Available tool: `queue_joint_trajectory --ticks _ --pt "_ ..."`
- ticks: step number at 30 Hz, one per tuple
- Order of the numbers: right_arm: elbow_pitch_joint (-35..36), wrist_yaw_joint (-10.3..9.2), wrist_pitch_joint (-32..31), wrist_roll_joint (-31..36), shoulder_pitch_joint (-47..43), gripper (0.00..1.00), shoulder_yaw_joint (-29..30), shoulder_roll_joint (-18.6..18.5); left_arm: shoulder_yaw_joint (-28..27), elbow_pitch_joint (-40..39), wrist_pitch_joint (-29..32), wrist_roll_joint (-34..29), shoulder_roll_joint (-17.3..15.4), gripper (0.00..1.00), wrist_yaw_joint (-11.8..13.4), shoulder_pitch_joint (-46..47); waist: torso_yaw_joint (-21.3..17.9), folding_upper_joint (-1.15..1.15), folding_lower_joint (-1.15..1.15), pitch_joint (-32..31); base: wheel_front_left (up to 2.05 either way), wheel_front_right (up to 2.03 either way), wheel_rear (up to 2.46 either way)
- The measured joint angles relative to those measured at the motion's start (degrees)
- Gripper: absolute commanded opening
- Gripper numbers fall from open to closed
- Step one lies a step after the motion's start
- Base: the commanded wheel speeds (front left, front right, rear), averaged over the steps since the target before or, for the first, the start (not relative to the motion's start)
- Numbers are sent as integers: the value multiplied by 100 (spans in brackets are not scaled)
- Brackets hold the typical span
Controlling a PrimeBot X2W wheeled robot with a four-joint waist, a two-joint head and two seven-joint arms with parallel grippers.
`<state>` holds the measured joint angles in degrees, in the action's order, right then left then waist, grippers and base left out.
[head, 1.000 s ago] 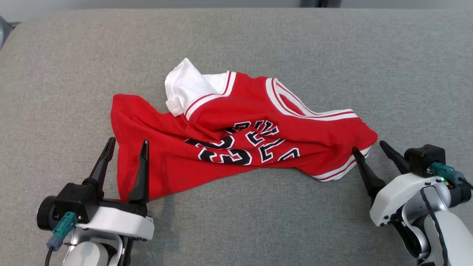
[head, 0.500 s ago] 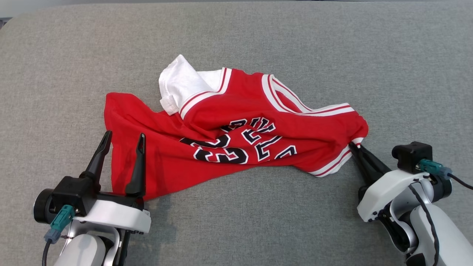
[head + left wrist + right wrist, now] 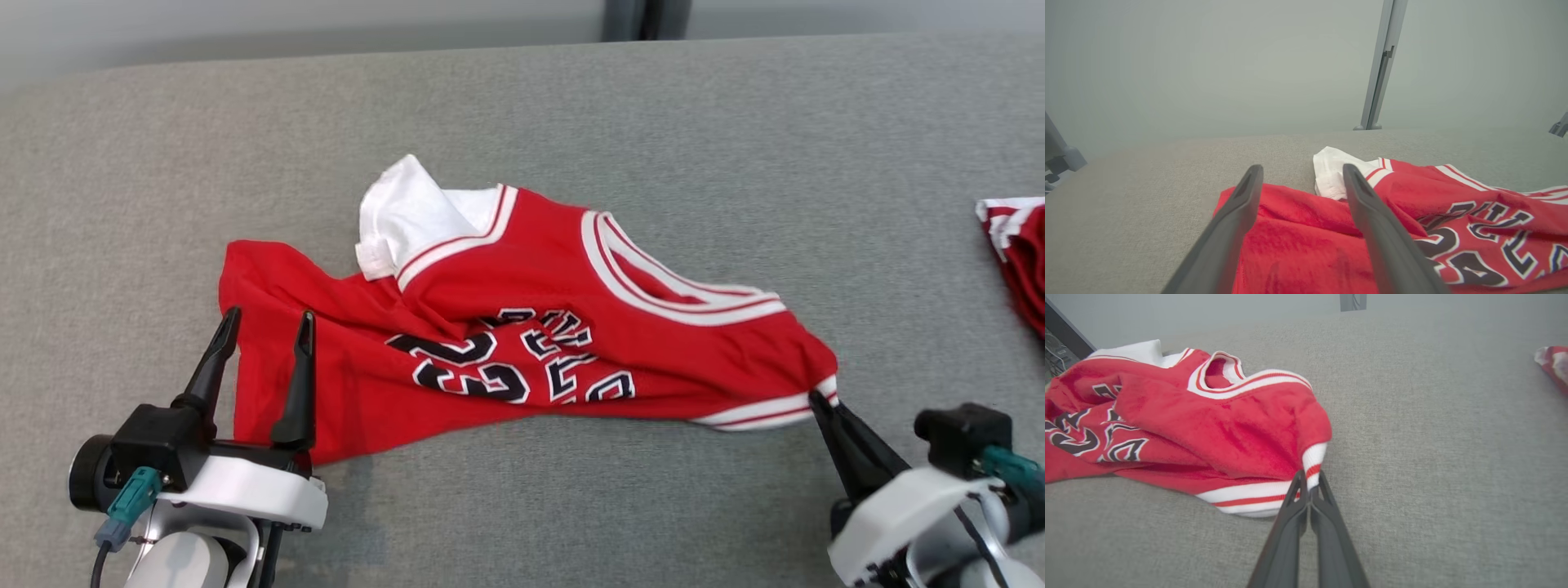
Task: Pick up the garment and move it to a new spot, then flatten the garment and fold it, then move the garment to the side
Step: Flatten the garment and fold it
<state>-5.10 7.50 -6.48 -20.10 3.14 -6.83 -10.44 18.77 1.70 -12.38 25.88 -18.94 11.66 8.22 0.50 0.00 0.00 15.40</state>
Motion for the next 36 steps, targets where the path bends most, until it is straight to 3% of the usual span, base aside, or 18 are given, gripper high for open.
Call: queue_joint_trajectory --ticks 3,13,17,20,25,32,36 --pt "523 0 -366 -57 -298 0 164 12 -19 -33 1 21 -16 100 24 -30 -74 0 0 -36 0 0 0" --pt "3929 -1 -2371 -699 -992 0 1104 187 -19 -164 8 58 -57 100 92 -127 -201 0 0 -79 0 0 0" --pt "4359 0 -2697 -877 -583 0 1174 155 23 -149 -2 59 -22 100 47 -59 -113 0 0 -29 0 0 0" --pt "4060 0 -2838 -904 -235 0 1060 97 93 -89 -26 74 43 100 -7 5 -9 0 0 3 0 0 0" --pt "2720 -1 -2681 -942 199 0 983 134 194 24 -77 75 162 100 -94 152 198 0 0 98 0 0 0" --pt "526 -2 -1556 -933 870 0 855 86 256 169 -132 73 226 100 -186 321 434 0 0 325 0 0 0" --pt "-289 -1 -886 -983 1194 0 543 107 256 227 -162 70 234 100 -208 391 510 0 0 410 0 0 0"
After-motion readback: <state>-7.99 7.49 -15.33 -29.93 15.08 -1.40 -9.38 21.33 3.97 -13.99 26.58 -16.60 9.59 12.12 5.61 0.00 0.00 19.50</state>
